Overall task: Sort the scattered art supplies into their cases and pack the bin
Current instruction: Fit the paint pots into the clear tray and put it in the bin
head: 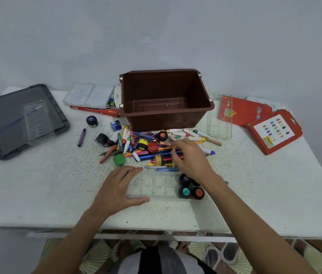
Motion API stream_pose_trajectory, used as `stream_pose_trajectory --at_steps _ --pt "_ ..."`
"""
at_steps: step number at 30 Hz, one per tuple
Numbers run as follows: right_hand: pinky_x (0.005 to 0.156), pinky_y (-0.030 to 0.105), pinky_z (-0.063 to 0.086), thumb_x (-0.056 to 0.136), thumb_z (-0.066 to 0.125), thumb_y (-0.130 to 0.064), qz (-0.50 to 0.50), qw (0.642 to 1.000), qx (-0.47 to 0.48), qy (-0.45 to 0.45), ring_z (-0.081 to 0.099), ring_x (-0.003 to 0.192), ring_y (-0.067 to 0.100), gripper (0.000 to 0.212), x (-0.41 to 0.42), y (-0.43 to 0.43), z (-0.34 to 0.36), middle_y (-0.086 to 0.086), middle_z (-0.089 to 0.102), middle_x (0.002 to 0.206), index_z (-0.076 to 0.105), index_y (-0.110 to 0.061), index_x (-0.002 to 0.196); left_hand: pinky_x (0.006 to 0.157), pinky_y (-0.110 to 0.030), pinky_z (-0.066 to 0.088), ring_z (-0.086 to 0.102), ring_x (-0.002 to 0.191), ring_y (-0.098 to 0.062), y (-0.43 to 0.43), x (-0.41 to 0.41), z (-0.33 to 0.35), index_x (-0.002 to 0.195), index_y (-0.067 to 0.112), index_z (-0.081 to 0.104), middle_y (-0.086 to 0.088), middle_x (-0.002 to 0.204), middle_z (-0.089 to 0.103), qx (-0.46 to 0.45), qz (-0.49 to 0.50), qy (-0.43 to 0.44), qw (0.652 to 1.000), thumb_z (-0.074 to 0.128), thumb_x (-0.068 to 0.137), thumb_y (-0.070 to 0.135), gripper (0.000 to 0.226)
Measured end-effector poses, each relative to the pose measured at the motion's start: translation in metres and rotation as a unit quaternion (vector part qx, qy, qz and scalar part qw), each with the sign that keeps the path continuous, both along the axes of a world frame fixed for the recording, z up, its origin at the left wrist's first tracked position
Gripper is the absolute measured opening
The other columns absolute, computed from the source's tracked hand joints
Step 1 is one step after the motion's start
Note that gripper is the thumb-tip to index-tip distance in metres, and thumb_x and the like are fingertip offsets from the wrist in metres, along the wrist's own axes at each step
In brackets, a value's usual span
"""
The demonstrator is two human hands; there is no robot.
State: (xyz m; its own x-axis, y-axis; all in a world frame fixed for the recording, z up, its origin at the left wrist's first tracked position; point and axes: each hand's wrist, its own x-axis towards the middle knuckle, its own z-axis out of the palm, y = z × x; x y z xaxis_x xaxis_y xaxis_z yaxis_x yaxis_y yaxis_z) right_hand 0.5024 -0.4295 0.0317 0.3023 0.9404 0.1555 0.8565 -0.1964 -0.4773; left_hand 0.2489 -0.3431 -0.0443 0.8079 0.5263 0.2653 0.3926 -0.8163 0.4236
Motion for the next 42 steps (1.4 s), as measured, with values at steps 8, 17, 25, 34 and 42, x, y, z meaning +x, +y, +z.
stream_pose_trajectory --at_steps 8,17,25,34,42 --pt "0.085 0.04 0.049 0.093 0.061 -0.019 -0.019 0.999 -0.017 -0.034 0.057 0.101 0.032 0.031 0.009 0.055 -0.017 0.014 0.06 0.11 0.062 -0.009 0.122 0.099 -0.026 0.038 0.051 0.113 -0.013 0.0 0.001 0.0 0.137 0.02 0.054 0.005 0.124 0.055 -0.001 -0.002 -0.004 1.0 0.06 0.073 0.082 0.089" --pt "0.074 0.033 0.039 0.091 0.067 -0.022 0.001 0.999 0.004 -0.038 0.054 0.091 0.026 0.018 0.01 0.065 -0.019 0.005 0.07 0.098 0.06 -0.012 0.105 0.099 -0.029 0.041 0.05 0.113 -0.012 0.001 0.0 -0.002 0.138 0.021 0.052 0.005 0.124 0.055 0.003 -0.005 -0.005 1.0 0.062 0.072 0.081 0.089" --pt "0.065 0.022 0.033 0.087 0.071 -0.023 -0.024 0.996 0.088 0.02 0.045 0.084 0.014 0.015 0.005 0.033 0.006 -0.005 0.065 0.091 0.064 -0.013 0.096 0.097 -0.032 0.044 0.051 0.112 -0.014 0.002 0.0 -0.003 0.138 0.021 0.051 0.004 0.124 0.055 0.01 -0.007 -0.006 1.0 0.061 0.073 0.081 0.089" --pt "0.077 0.023 0.041 0.085 0.074 -0.03 0.057 0.995 0.037 0.069 0.052 0.091 0.006 0.016 -0.012 -0.04 0.009 -0.011 0.067 0.096 0.066 -0.02 0.095 0.096 -0.033 0.045 0.052 0.111 -0.016 0.002 0.0 -0.002 0.138 0.021 0.051 0.003 0.123 0.055 0.01 -0.007 -0.007 1.0 0.06 0.073 0.081 0.089" --pt "0.07 0.03 0.039 0.084 0.071 -0.029 0.112 0.99 0.028 -0.075 0.045 0.079 0.016 0.018 -0.018 -0.063 -0.024 -0.004 0.066 0.091 0.064 -0.018 0.096 0.097 -0.031 0.042 0.052 0.111 -0.017 0.002 0.001 -0.002 0.137 0.018 0.053 0.002 0.122 0.056 0.016 -0.007 -0.01 1.0 0.058 0.074 0.081 0.089"
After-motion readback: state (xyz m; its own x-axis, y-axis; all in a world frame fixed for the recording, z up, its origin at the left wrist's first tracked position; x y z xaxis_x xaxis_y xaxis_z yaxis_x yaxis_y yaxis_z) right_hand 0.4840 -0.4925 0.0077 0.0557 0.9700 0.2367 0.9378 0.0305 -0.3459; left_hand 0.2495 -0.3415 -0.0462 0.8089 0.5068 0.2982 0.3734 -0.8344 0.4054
